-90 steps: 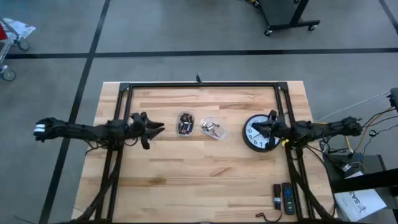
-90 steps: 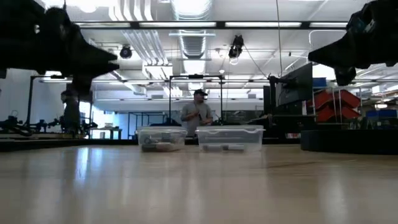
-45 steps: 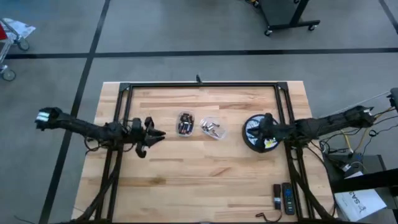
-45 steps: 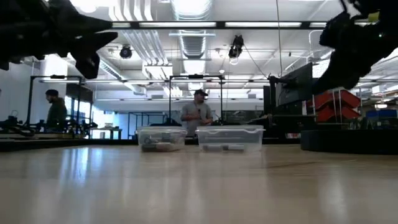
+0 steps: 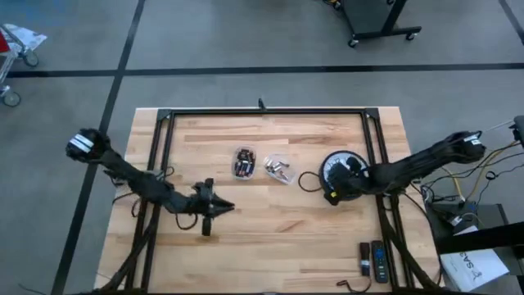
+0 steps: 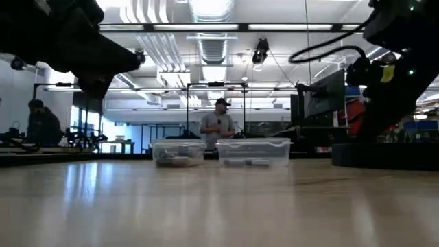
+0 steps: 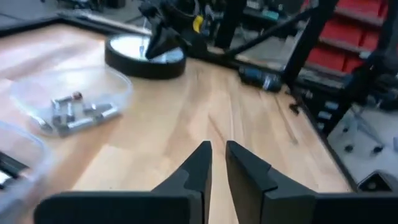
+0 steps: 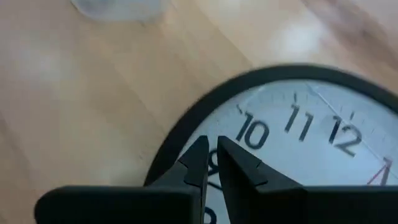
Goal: Insert battery
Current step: Insert the silver battery into the clock's battery compartment
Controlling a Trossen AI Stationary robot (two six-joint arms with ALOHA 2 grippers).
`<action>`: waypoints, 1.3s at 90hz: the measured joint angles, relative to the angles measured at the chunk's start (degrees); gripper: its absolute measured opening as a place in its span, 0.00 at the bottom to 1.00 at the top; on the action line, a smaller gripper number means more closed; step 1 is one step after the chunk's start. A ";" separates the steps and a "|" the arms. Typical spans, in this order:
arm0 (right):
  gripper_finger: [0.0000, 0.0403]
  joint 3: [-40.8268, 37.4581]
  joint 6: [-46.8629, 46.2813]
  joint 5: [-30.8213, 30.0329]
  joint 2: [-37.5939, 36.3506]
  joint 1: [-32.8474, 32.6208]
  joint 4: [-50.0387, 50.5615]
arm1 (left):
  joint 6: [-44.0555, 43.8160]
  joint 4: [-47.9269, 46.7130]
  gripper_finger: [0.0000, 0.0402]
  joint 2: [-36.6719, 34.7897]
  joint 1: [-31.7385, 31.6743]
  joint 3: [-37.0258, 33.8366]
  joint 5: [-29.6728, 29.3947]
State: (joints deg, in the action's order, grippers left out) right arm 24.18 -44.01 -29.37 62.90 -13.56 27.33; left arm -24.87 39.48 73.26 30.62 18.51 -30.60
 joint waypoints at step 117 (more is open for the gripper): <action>0.12 50.45 10.09 -3.20 43.57 -21.75 -11.50 | 1.70 -35.83 0.47 24.93 1.98 24.21 12.17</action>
State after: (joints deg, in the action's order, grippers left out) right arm 74.63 -33.92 -32.57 106.47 -35.32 15.84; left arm -23.17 3.65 98.19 32.60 42.72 -18.44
